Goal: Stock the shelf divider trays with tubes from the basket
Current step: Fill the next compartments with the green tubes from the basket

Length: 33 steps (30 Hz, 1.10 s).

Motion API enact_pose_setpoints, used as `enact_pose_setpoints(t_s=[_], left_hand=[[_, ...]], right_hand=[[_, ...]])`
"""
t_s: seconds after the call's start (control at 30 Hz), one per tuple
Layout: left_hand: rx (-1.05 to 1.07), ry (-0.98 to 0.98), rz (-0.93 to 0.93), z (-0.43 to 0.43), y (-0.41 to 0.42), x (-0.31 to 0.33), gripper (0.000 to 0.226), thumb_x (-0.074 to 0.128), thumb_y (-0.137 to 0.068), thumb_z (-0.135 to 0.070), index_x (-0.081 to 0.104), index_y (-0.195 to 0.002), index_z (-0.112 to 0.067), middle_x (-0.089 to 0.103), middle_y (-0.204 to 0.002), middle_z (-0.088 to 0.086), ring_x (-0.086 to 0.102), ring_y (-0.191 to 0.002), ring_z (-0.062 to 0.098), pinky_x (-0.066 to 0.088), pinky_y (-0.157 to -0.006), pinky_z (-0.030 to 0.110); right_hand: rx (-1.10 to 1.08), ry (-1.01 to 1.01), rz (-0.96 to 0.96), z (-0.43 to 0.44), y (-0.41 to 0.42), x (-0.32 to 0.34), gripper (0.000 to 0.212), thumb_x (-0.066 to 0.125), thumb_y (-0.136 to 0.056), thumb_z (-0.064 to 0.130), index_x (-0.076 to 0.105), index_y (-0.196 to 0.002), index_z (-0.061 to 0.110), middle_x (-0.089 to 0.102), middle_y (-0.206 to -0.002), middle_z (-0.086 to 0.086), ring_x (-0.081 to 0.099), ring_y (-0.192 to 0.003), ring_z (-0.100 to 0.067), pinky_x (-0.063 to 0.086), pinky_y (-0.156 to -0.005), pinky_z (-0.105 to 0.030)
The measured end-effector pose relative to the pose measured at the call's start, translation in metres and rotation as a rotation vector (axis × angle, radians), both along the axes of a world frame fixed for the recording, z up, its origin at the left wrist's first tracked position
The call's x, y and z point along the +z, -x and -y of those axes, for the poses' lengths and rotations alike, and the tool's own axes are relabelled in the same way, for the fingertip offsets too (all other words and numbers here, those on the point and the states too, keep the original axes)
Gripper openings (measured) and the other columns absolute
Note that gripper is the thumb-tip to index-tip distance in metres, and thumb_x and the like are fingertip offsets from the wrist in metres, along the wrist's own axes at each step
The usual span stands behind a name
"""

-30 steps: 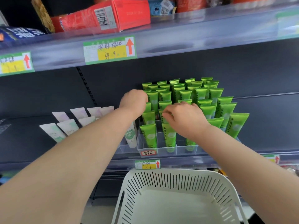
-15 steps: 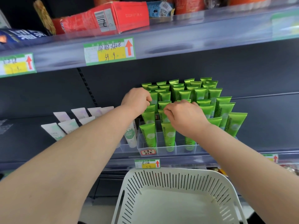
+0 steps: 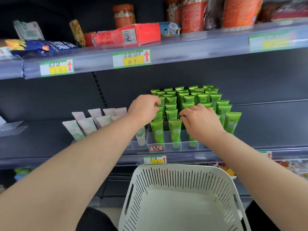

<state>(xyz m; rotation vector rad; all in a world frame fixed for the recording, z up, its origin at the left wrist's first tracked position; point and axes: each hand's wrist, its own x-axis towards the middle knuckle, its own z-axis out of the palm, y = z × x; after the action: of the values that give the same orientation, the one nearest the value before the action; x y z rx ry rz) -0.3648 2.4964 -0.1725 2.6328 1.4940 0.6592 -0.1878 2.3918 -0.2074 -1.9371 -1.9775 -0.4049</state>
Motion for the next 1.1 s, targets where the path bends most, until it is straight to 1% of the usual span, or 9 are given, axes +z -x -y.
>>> enact_pose_setpoints(t_s=[0.2, 0.37, 0.47, 0.57, 0.73, 0.8, 0.87, 0.97, 1.1], left_hand=[[-0.002, -0.044, -0.048, 0.040, 0.010, -0.027, 0.034, 0.051, -0.097, -0.014, 0.057, -0.130, -0.017, 0.058, -0.130, 0.006, 0.049, -0.120, 0.026, 0.048, -0.091, 0.046], [0.046, -0.025, -0.037, 0.065, 0.023, -0.057, 0.038, 0.054, -0.095, -0.012, 0.052, -0.133, -0.016, 0.050, -0.136, 0.003, 0.047, -0.121, 0.023, 0.047, -0.087, 0.039], [0.092, -0.094, 0.005, 0.076, 0.030, -0.072, 0.041, 0.057, -0.092, -0.009, 0.051, -0.132, -0.014, 0.043, -0.138, 0.001, 0.042, -0.125, 0.021, 0.045, -0.093, 0.036], [0.125, -0.140, 0.038, 0.083, 0.033, -0.080, 0.046, 0.059, -0.089, -0.006, 0.048, -0.133, -0.014, 0.036, -0.142, 0.004, 0.038, -0.130, 0.023, 0.048, -0.092, 0.036], [0.154, -0.087, 0.041, 0.078, 0.030, -0.084, 0.066, 0.059, -0.087, 0.000, 0.031, -0.146, -0.012, 0.024, -0.153, 0.007, 0.028, -0.138, 0.026, 0.037, -0.106, 0.037], [0.187, -0.040, 0.080, 0.073, 0.028, -0.083, 0.071, 0.058, -0.087, 0.002, 0.026, -0.148, -0.012, 0.022, -0.154, 0.006, 0.027, -0.138, 0.025, 0.036, -0.106, 0.035], [0.219, -0.042, 0.109, 0.068, 0.028, -0.081, 0.068, 0.058, -0.085, 0.004, 0.030, -0.145, -0.010, 0.029, -0.149, 0.006, 0.032, -0.133, 0.025, 0.038, -0.100, 0.034], [0.293, -0.123, 0.077, 0.063, 0.031, -0.079, 0.056, 0.056, -0.083, 0.006, 0.041, -0.135, -0.006, 0.039, -0.138, 0.010, 0.037, -0.123, 0.028, 0.040, -0.095, 0.035], [0.433, -0.128, 0.005, 0.055, 0.038, -0.074, 0.034, 0.055, -0.089, -0.006, 0.047, -0.122, -0.004, 0.047, -0.122, 0.015, 0.044, -0.110, 0.031, 0.043, -0.088, 0.038]], right_hand=[[-0.030, 0.065, 0.029, 0.035, -0.006, -0.027, 0.032, 0.038, -0.099, 0.034, 0.058, -0.122, 0.025, 0.063, -0.110, 0.002, 0.052, -0.104, -0.023, 0.040, -0.079, -0.036], [-0.080, 0.169, 0.106, 0.053, -0.011, -0.061, 0.031, 0.040, -0.098, 0.036, 0.053, -0.123, 0.023, 0.059, -0.112, 0.002, 0.049, -0.106, -0.024, 0.039, -0.079, -0.037], [-0.096, 0.207, 0.114, 0.058, -0.015, -0.077, 0.034, 0.040, -0.097, 0.036, 0.049, -0.126, 0.022, 0.056, -0.118, 0.001, 0.047, -0.110, -0.025, 0.039, -0.084, -0.039], [-0.095, 0.221, 0.104, 0.059, -0.017, -0.086, 0.038, 0.042, -0.096, 0.037, 0.044, -0.132, 0.023, 0.053, -0.124, 0.001, 0.045, -0.115, -0.024, 0.039, -0.088, -0.040], [-0.086, 0.222, 0.084, 0.056, -0.014, -0.091, 0.039, 0.043, -0.096, 0.037, 0.043, -0.132, 0.024, 0.053, -0.125, 0.002, 0.045, -0.116, -0.024, 0.038, -0.088, -0.040], [-0.074, 0.213, 0.083, 0.054, -0.011, -0.090, 0.039, 0.042, -0.096, 0.037, 0.043, -0.132, 0.023, 0.053, -0.125, 0.002, 0.046, -0.115, -0.024, 0.038, -0.087, -0.039], [-0.055, 0.195, 0.095, 0.052, -0.008, -0.088, 0.038, 0.041, -0.097, 0.036, 0.044, -0.132, 0.023, 0.054, -0.123, 0.002, 0.047, -0.113, -0.023, 0.038, -0.086, -0.038], [-0.023, 0.184, 0.090, 0.048, -0.002, -0.084, 0.035, 0.041, -0.097, 0.036, 0.047, -0.129, 0.023, 0.056, -0.119, 0.001, 0.047, -0.111, -0.023, 0.039, -0.086, -0.038], [0.018, 0.165, 0.088, 0.042, 0.009, -0.079, 0.032, 0.042, -0.097, 0.033, 0.051, -0.125, 0.021, 0.056, -0.120, 0.001, 0.048, -0.110, -0.024, 0.039, -0.085, -0.038]])
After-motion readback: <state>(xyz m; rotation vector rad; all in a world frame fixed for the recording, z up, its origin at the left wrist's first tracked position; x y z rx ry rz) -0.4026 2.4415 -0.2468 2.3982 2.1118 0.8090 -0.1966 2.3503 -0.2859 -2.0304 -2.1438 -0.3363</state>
